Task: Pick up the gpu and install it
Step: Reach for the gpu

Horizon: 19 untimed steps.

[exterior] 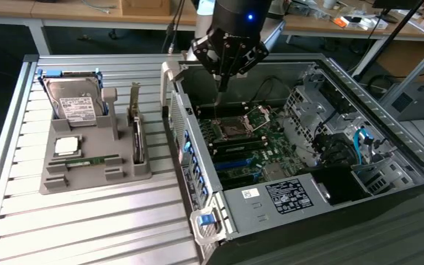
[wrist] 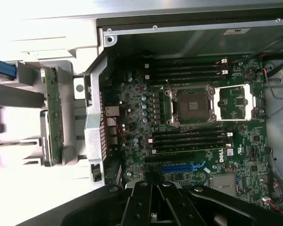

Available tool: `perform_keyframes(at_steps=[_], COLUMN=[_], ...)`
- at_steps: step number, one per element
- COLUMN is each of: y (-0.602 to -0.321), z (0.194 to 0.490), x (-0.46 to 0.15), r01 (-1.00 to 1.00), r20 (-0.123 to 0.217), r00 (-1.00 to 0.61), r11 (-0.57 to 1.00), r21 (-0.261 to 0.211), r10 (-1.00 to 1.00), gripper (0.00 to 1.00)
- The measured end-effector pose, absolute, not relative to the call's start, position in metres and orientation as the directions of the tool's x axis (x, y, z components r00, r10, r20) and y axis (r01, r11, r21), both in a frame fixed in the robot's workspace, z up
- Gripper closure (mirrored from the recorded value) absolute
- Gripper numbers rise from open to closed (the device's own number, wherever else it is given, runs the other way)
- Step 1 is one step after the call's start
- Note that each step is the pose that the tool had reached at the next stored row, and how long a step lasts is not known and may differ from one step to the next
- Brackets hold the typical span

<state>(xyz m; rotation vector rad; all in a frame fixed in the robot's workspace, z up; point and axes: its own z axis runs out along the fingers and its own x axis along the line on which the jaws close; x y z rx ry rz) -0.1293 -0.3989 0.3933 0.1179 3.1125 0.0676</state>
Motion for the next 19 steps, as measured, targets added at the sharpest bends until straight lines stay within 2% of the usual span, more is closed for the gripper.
perform_keyframes(at_steps=[19], y=[-0.3989], z=[0.3933], x=[-0.1375], r01=[0.075], r20=[-0.024], r00=[-0.997], r11=[0.996], r21=[0.044], r10=[0.076], gripper=[0.89])
